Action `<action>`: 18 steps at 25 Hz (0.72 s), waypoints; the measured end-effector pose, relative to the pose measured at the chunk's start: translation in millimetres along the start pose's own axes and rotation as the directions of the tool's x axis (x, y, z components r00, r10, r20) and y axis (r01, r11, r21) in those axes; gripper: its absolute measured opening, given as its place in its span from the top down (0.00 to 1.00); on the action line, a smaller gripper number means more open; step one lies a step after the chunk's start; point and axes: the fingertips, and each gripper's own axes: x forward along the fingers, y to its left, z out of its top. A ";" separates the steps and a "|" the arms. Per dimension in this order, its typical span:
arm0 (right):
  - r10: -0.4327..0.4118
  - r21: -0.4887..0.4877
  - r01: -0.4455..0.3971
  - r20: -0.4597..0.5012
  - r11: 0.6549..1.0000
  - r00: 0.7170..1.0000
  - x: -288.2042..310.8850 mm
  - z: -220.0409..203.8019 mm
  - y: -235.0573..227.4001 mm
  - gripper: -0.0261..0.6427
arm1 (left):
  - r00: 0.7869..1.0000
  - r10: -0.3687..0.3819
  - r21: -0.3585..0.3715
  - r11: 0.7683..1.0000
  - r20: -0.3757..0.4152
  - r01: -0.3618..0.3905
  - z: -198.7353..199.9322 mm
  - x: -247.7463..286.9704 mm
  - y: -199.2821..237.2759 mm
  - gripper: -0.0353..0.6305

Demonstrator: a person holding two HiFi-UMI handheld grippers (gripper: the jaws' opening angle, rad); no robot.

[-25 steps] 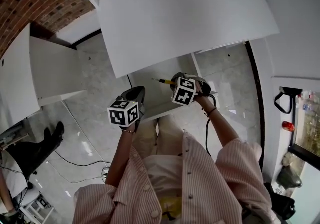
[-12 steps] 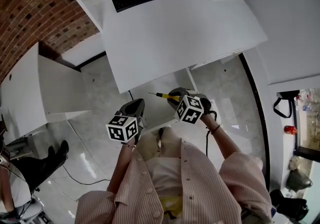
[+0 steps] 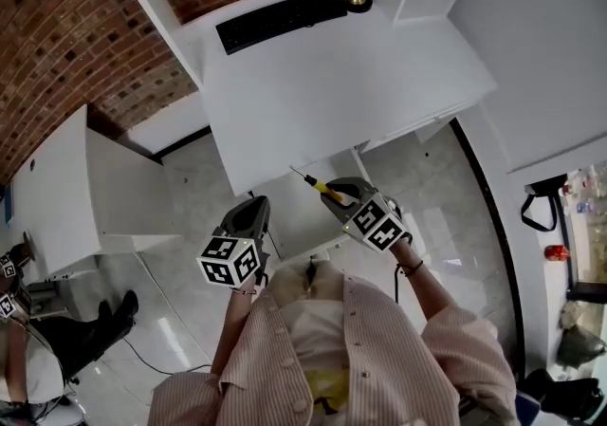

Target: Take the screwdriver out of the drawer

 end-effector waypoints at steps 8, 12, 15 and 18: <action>-0.145 0.229 0.098 0.196 0.968 0.970 -34.7 33.2 -24.6 0.84 | 0.994 0.019 0.033 0.999 0.106 -0.023 34.5 -18.0 0.4 0.95; -0.225 0.306 0.139 0.267 0.942 0.937 -51.5 44.7 -37.4 0.84 | 0.989 0.033 0.057 0.997 0.142 -0.041 49.7 -23.0 1.0 0.95; -0.286 0.356 0.170 0.306 0.919 0.908 -62.8 53.2 -48.7 0.84 | 0.985 0.041 0.074 0.996 0.169 -0.054 62.9 -25.7 3.3 0.95; -0.338 0.398 0.192 0.337 0.897 0.878 -73.7 60.2 -58.4 0.84 | 0.979 0.049 0.092 0.993 0.199 -0.068 75.4 -29.9 5.3 0.95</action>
